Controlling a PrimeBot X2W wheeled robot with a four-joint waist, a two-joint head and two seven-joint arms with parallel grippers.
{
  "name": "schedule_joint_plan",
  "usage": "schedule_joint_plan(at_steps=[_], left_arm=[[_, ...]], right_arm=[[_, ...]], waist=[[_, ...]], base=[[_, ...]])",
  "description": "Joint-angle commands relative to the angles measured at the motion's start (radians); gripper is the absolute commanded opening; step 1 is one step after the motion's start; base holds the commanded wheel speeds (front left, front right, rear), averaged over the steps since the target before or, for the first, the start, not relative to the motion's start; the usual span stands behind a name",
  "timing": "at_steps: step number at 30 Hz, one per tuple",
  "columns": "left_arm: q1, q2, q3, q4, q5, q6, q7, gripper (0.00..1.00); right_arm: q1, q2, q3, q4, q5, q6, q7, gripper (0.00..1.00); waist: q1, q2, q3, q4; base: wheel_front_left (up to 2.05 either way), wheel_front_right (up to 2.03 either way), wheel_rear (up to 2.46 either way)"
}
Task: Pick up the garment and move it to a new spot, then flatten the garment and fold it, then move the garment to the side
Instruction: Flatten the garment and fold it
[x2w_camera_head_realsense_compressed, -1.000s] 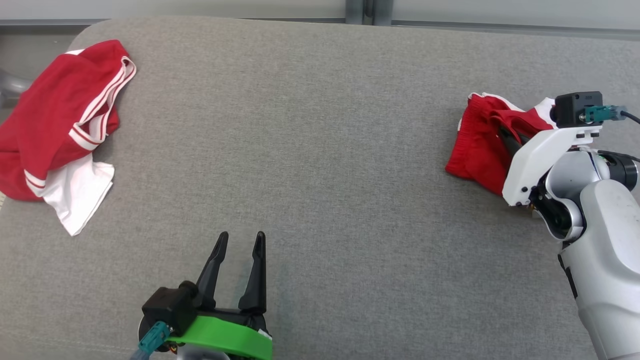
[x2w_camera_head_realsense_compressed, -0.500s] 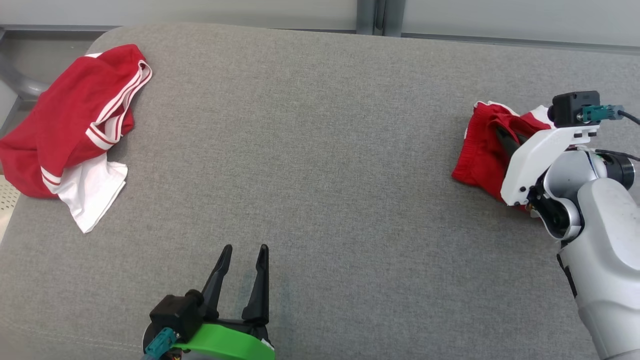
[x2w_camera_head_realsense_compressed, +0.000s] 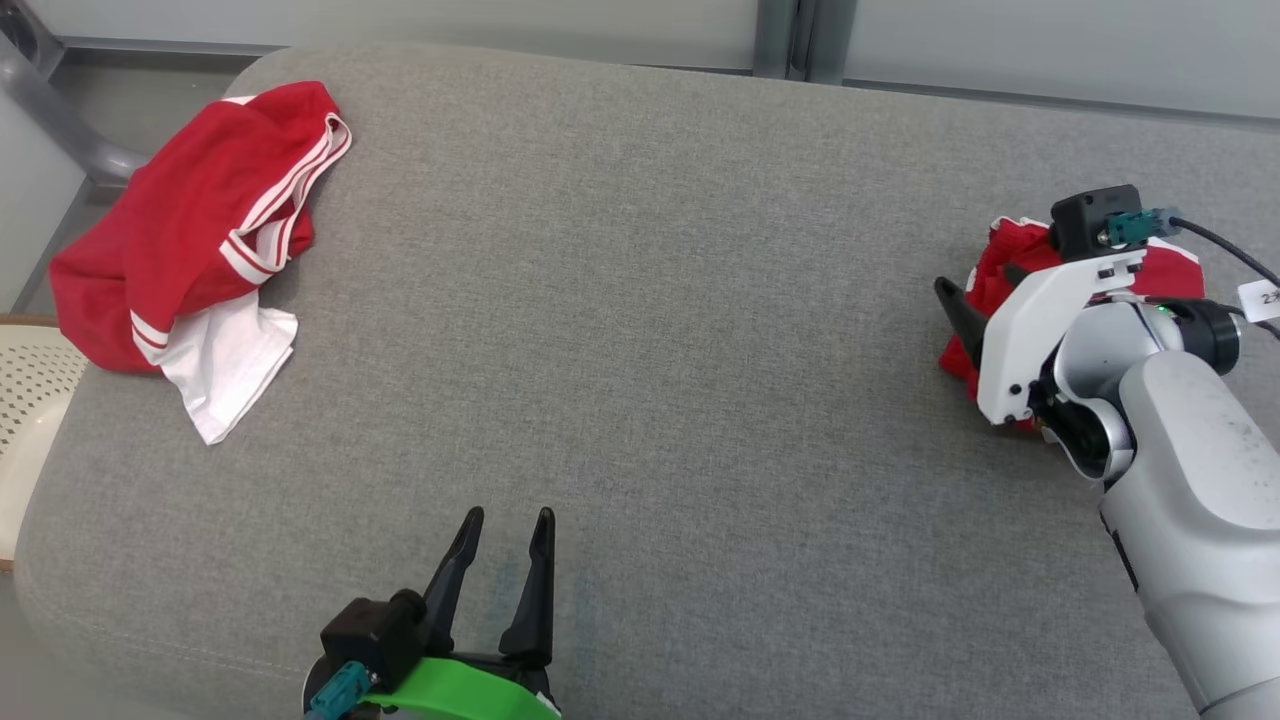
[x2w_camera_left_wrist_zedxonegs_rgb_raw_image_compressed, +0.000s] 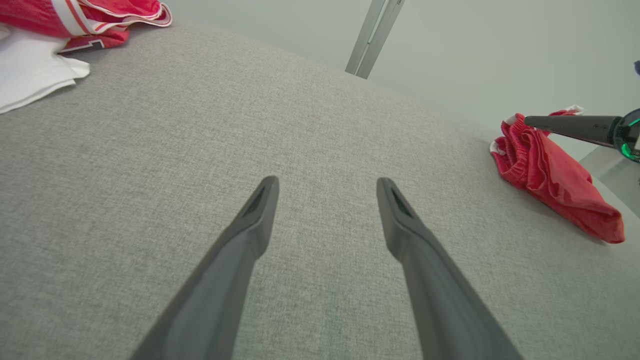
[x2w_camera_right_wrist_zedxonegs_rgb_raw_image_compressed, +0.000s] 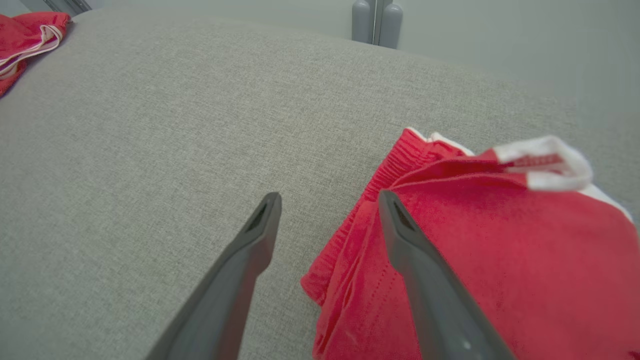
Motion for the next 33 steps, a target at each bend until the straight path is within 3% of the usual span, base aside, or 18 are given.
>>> schedule_joint_plan(at_steps=[1,8,16,25,33], left_arm=[[0.013,0.002,0.001,0.004,-0.014,0.004,0.000,1.00],[0.030,0.002,-0.002,0.010,-0.017,0.010,0.000,1.00],[0.062,0.002,0.038,-0.011,0.003,0.020,0.000,1.00],[0.125,0.002,0.163,-0.085,0.113,0.025,0.000,1.00],[0.149,0.002,0.234,-0.119,0.194,-0.004,0.000,1.00]], right_arm=[[-0.002,0.002,0.016,0.009,-0.004,0.000,-0.011,1.00],[-0.003,0.020,0.086,0.037,-0.005,0.000,-0.056,1.00],[0.069,0.006,0.109,-0.035,-0.002,-0.001,-0.232,1.00],[0.339,-0.086,-0.090,-0.179,-0.160,-0.001,-0.583,1.00],[0.565,-0.023,-0.260,-0.282,-0.266,-0.001,-0.650,1.00]], waist=[[0.0000,0.0000,-0.015,0.014],[0.0000,0.0000,-0.044,0.009],[0.0000,0.0000,-0.112,-0.042],[0.0000,0.0000,-0.185,-0.116],[0.0000,0.0000,-0.197,-0.152]], base=[[0.00,0.00,0.00],[0.00,0.00,0.00],[0.00,0.00,0.00],[0.00,0.00,0.00],[0.00,0.00,0.00]])
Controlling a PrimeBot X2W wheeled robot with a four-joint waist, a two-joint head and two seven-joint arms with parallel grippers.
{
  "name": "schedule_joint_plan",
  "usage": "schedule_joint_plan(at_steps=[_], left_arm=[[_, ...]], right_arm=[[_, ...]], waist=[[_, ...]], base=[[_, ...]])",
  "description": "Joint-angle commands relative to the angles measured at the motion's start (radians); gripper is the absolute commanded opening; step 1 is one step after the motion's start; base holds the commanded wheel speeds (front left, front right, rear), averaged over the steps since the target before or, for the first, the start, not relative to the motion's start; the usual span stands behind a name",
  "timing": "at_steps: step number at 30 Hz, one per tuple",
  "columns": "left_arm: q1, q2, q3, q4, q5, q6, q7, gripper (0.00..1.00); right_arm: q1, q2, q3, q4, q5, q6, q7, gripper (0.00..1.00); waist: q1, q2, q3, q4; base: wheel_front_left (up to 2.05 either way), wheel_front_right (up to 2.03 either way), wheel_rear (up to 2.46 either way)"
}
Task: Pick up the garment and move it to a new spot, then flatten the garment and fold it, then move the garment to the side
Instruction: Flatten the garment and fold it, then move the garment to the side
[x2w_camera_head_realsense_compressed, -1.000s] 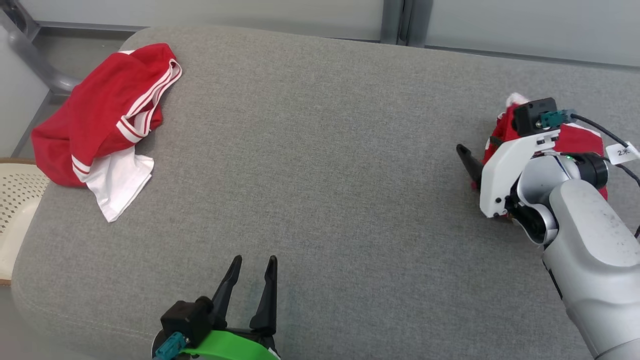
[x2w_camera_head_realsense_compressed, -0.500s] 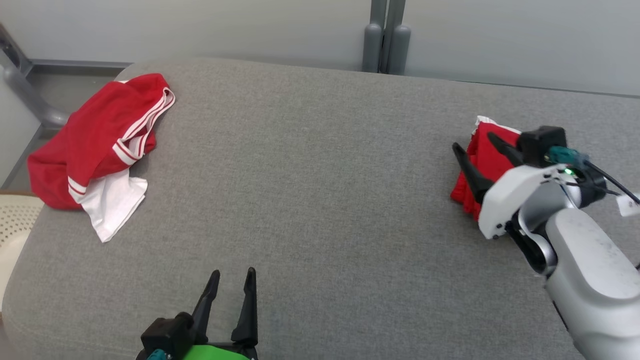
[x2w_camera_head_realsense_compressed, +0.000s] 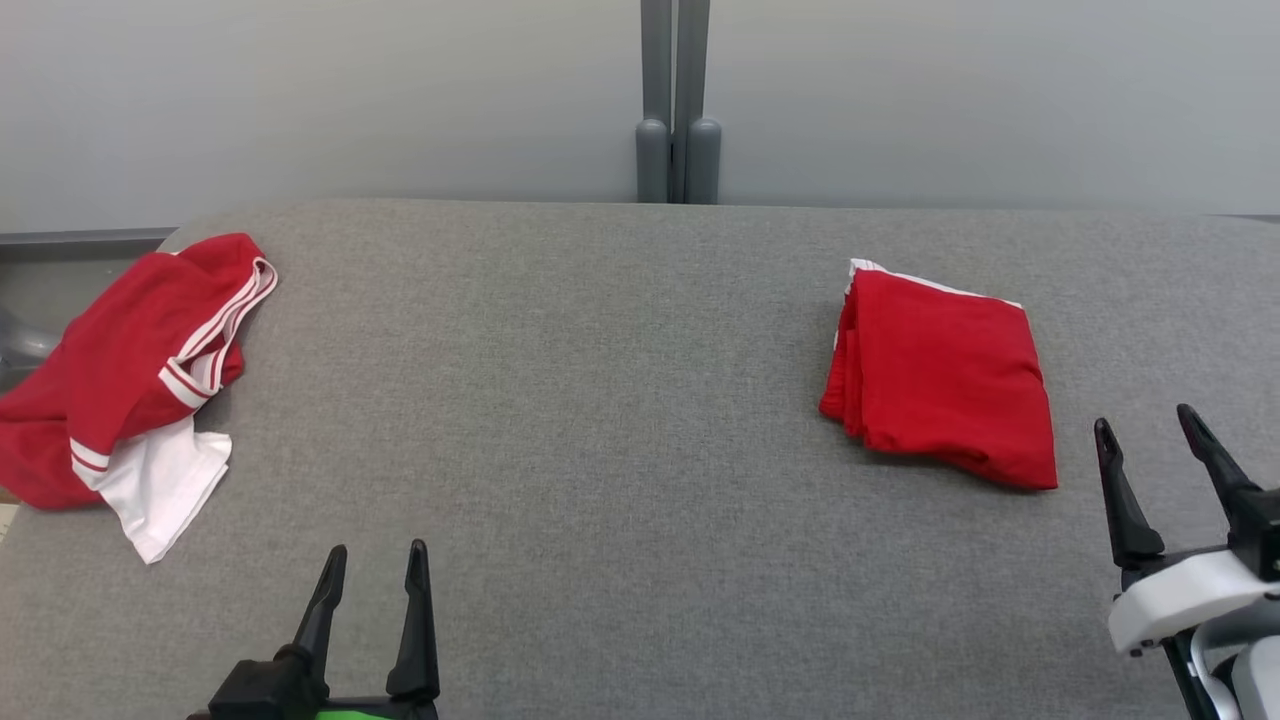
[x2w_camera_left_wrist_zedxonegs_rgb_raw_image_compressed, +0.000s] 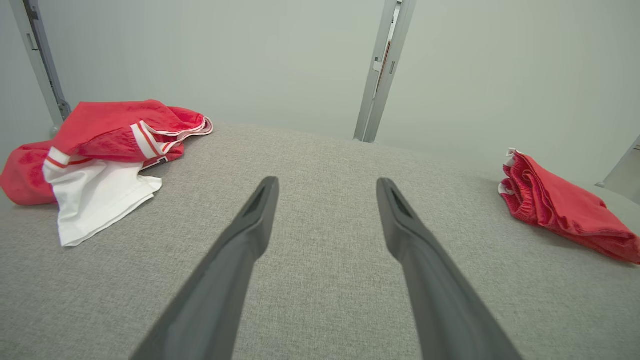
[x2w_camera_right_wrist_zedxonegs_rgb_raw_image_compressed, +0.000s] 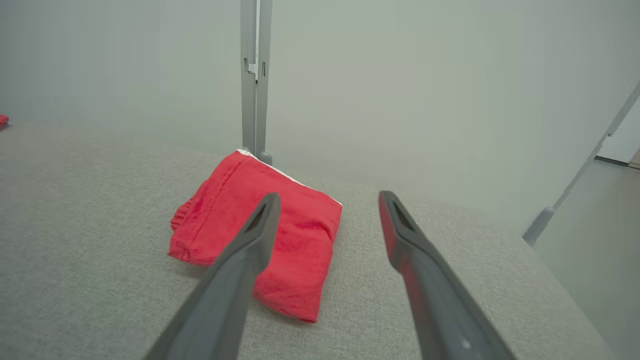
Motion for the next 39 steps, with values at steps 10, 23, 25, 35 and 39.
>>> schedule_joint_plan(at_steps=[10,23,25,35,39], left_arm=[[-0.003,0.002,0.008,-0.014,0.053,-0.019,0.000,1.00],[-0.138,0.002,-0.104,-0.007,-0.004,-0.021,0.000,1.00],[-0.158,0.002,-0.127,-0.001,-0.016,-0.015,0.000,1.00],[-0.183,0.002,-0.185,0.026,-0.010,0.001,0.000,1.00],[-0.184,0.002,-0.168,0.025,-0.008,0.007,0.000,1.00]], right_arm=[[0.114,0.087,-0.060,-0.040,-0.016,-0.001,-0.004,1.00],[-0.321,0.024,-0.015,0.150,0.362,-0.001,0.387,1.00],[-0.379,0.022,-0.026,0.207,0.375,-0.001,0.447,1.00],[-0.498,0.050,-0.056,0.441,0.317,-0.001,0.476,1.00],[-0.517,0.046,-0.063,0.476,0.338,-0.001,0.436,0.00]], waist=[[0.0001,0.0000,0.008,-0.036],[0.0001,0.0000,0.232,-0.018],[0.0001,0.0000,0.254,-0.006],[0.0001,0.0000,0.282,0.039],[0.0001,0.0000,0.281,0.027]], base=[[0.00,0.00,0.00],[0.00,0.00,0.00],[0.00,0.00,0.00],[0.00,0.00,0.00],[0.00,0.00,0.00]])
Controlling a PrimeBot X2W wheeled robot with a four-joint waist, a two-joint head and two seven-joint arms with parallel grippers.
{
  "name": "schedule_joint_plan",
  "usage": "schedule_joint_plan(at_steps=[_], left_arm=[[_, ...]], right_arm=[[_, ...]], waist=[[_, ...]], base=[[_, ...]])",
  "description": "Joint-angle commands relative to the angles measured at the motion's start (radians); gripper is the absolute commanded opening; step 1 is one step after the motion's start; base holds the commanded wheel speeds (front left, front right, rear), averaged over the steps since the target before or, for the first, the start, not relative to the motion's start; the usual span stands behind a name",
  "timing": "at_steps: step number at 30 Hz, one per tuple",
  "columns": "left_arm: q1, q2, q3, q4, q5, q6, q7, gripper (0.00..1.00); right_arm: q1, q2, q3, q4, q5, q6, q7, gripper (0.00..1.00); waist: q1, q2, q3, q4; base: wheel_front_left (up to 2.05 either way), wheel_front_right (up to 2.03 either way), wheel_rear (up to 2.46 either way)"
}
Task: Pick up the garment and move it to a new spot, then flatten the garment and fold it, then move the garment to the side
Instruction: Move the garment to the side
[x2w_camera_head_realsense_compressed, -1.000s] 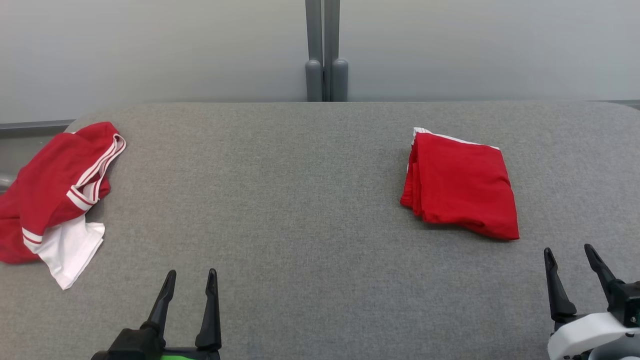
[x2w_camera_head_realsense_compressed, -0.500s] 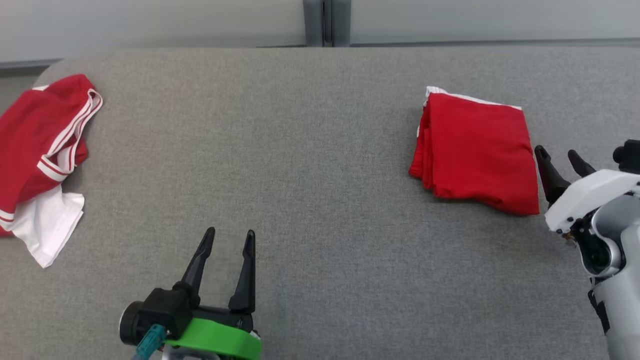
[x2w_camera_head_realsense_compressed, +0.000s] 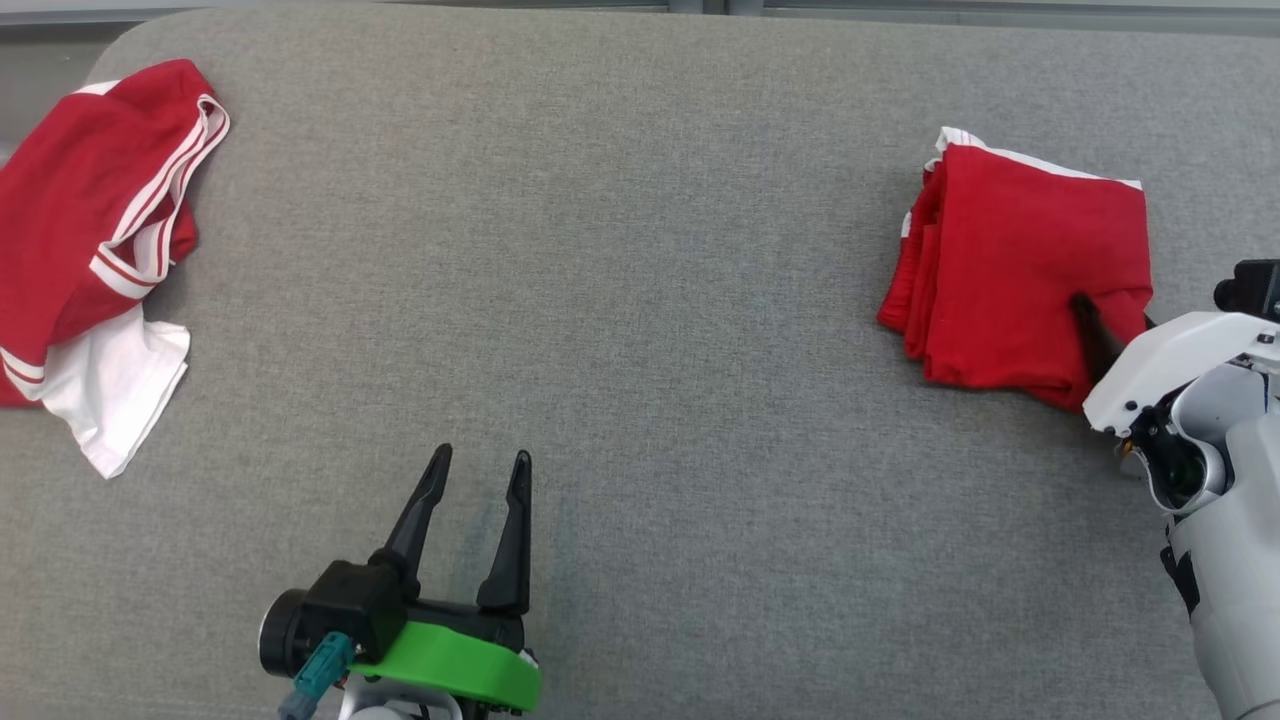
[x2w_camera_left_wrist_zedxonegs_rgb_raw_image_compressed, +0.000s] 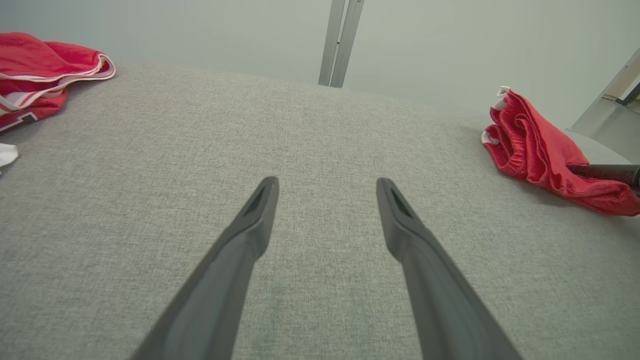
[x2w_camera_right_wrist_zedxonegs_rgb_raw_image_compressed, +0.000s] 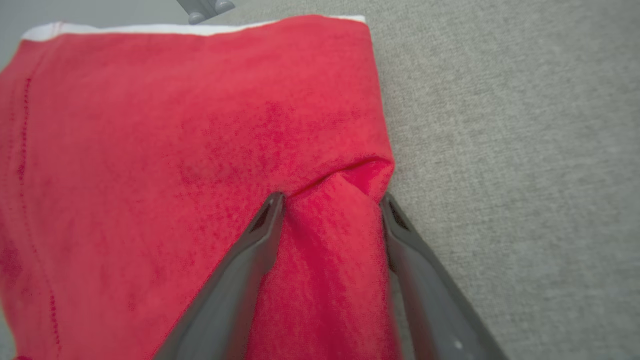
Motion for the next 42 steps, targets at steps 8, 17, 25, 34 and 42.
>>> schedule_joint_plan(at_steps=[8,17,25,34,42], left_arm=[[-0.032,0.002,0.039,-0.002,0.038,-0.023,0.000,1.00],[-0.097,0.002,0.093,0.000,0.091,-0.058,0.000,1.00],[-0.087,0.002,0.089,0.027,0.056,-0.070,0.000,1.00],[-0.078,0.002,0.090,0.051,0.040,-0.073,0.000,1.00],[-0.049,0.002,0.097,0.069,0.020,-0.062,0.000,1.00]], right_arm=[[-0.065,-0.077,0.003,-0.028,0.004,-0.001,-0.032,0.00],[-0.156,-0.299,-0.078,-0.054,-0.218,-0.001,-0.034,0.00],[-0.242,-0.370,-0.162,-0.008,-0.417,-0.001,-0.005,0.00],[-0.231,-0.375,-0.238,0.012,-0.577,-0.001,-0.008,1.00],[-0.172,-0.262,-0.267,-0.171,-0.689,-0.001,-0.062,1.00]], waist=[[0.0000,0.0000,0.071,-0.101],[0.0000,0.0000,0.220,-0.118],[0.0000,0.0000,0.239,-0.068],[0.0000,0.0000,0.195,-0.072],[0.0000,0.0000,0.112,-0.099]], base=[[0.00,0.00,0.00],[0.00,0.00,0.00],[0.00,0.00,0.00],[0.00,0.00,0.00],[0.00,0.00,0.00]])
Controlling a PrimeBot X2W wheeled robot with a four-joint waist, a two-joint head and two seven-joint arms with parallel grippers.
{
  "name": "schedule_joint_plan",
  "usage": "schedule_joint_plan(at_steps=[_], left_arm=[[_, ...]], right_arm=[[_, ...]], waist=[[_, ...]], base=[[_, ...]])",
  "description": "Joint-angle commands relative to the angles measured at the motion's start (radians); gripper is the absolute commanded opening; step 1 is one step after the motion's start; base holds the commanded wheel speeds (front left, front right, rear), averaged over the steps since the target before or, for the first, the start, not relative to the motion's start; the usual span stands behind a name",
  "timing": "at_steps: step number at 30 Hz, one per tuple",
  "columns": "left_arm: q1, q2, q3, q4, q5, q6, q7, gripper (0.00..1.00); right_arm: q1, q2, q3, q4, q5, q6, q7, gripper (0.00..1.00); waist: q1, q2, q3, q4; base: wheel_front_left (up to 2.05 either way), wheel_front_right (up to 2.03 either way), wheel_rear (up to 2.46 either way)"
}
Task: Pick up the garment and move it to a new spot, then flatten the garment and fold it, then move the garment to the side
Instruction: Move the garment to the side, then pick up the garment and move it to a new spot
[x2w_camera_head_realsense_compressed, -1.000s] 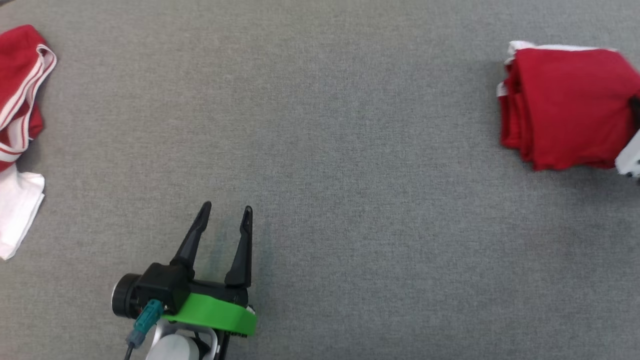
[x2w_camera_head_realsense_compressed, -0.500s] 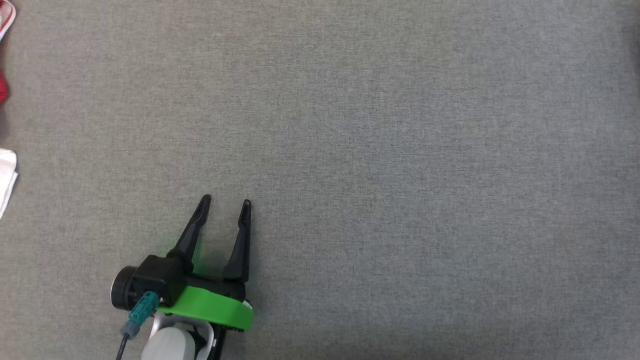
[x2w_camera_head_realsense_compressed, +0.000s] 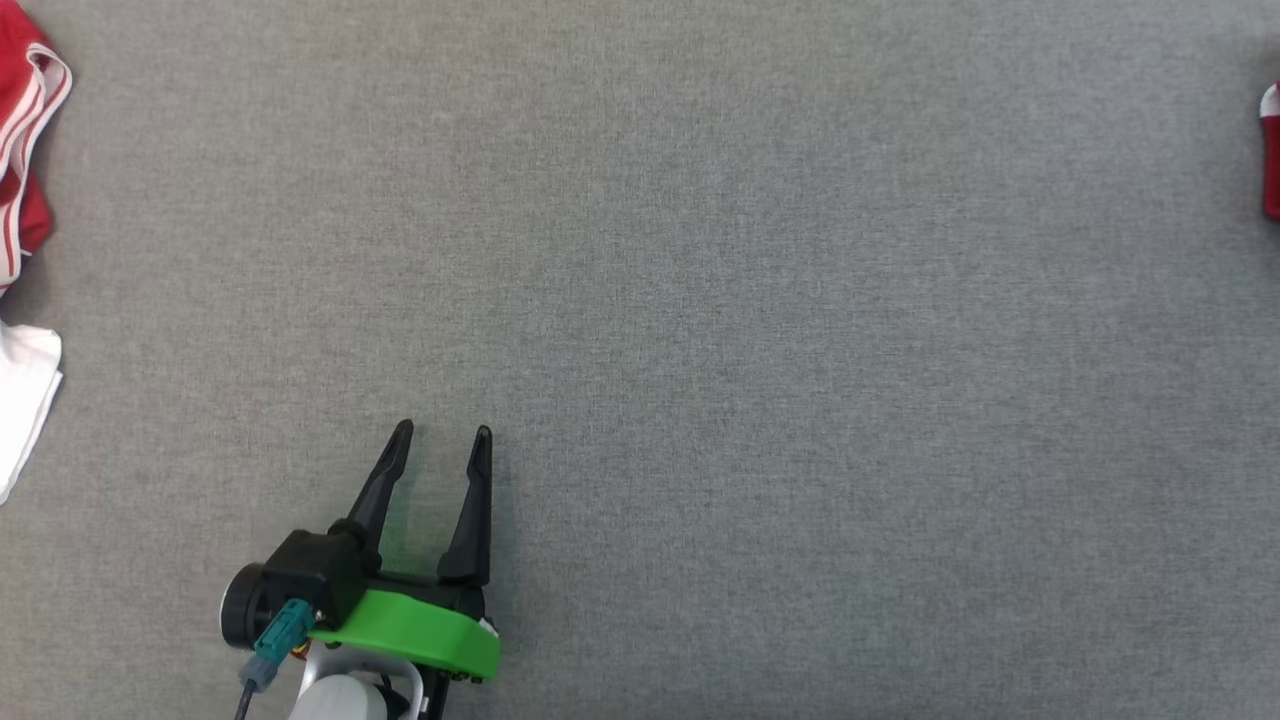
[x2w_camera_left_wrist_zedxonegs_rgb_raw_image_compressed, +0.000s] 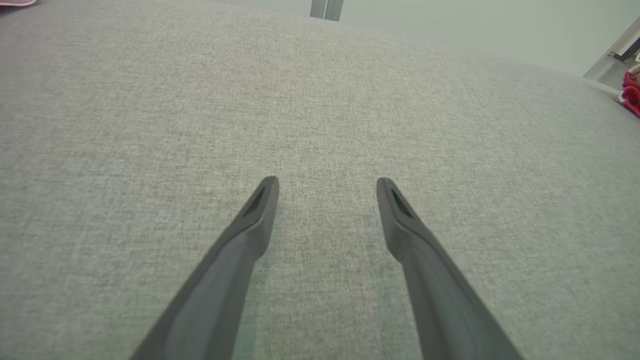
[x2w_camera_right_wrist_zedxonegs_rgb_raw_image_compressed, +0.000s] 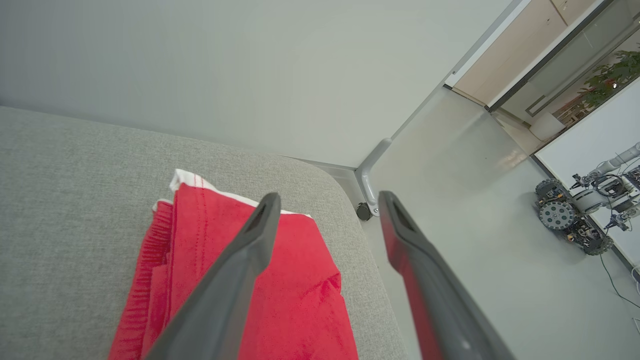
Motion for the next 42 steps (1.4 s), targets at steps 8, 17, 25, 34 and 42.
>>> schedule_joint_plan(at_steps=[8,17,25,34,42], left_arm=[[0.079,0.002,0.036,-0.020,-0.027,0.037,0.000,1.00],[0.194,0.003,0.090,-0.026,0.001,0.048,0.000,1.00],[0.231,0.003,0.114,-0.035,0.019,0.050,0.000,1.00],[0.212,0.003,0.120,-0.042,0.014,0.053,0.000,1.00],[0.221,0.003,0.105,-0.042,0.002,0.065,0.000,1.00]], right_arm=[[0.283,0.102,0.012,-0.276,0.060,-0.002,-0.208,1.00],[0.663,0.299,0.006,-0.337,0.082,-0.002,-0.390,1.00],[0.861,0.408,0.123,-0.446,0.133,-0.002,-0.390,1.00],[0.924,0.449,0.172,-0.432,0.145,-0.002,-0.390,1.00],[0.920,0.453,0.193,-0.450,0.151,-0.002,-0.391,1.00]], waist=[[-0.0001,0.0000,-0.220,-0.004],[-0.0001,0.0000,-0.406,0.011],[-0.0001,0.0000,-0.457,0.026],[-0.0001,0.0000,-0.461,0.028],[-0.0001,0.0000,-0.460,0.138]], base=[[0.00,0.00,0.00],[0.00,0.00,0.00],[0.00,0.00,0.00],[0.00,0.00,0.00],[0.00,0.00,0.00]])
